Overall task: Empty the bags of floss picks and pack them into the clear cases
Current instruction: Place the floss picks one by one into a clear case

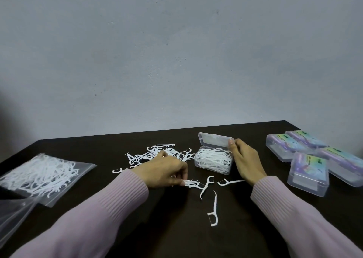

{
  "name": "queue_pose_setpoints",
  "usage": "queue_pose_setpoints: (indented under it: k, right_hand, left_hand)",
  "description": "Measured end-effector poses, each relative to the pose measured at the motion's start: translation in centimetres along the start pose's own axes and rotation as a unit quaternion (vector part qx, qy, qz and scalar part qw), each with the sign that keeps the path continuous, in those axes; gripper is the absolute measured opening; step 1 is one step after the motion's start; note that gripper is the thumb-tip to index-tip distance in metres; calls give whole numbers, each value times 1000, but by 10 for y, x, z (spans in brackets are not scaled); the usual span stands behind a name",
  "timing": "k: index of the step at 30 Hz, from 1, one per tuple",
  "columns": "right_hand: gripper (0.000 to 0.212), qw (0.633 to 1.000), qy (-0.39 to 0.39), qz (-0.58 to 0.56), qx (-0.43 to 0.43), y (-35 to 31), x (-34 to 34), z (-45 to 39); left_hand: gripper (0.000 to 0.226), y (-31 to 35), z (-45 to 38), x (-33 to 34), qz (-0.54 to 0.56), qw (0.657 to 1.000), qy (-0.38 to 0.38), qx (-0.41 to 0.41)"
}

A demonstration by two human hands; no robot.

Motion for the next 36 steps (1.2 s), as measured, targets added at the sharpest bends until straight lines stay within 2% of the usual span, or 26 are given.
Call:
queue_pose_setpoints:
  k: [4, 11, 20, 25, 30, 36]
  right_hand:
    - [37, 1000, 0, 0, 2, 1, 0, 0]
    - [39, 1000, 1, -3, 2, 0, -1, 0]
    - [38, 998, 10, -51, 20, 1, -6, 1]
    - [36, 998, 11, -64, 25, 1, -8, 0]
    - [31, 996, 6, -82, 30, 3, -9, 0]
    - [31, 993, -4, -104, 48, 5, -7, -1]
  left_hand:
    - [15, 0, -1, -4, 2, 1000, 18, -3]
    - [19, -4, -4, -7, -58, 998, 33, -17]
    - [19, 12, -35, -56, -96, 976, 186, -65]
    - [19, 38, -62, -61, -121, 966, 221, -57]
    - [19, 38, -66, -58, -87, 962, 251, -61]
    - [27, 13, -53, -59, 27, 943, 318, -98]
Point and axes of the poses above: each hand's wrist, its own z-axis away from the middle knuckle, its own x-axis out of the palm, y = z × x, the point moved 9 cm from there along -z, towards the middle knuckle, and after that the axes turned 13 degrees about -z, right-handed, at the moved point
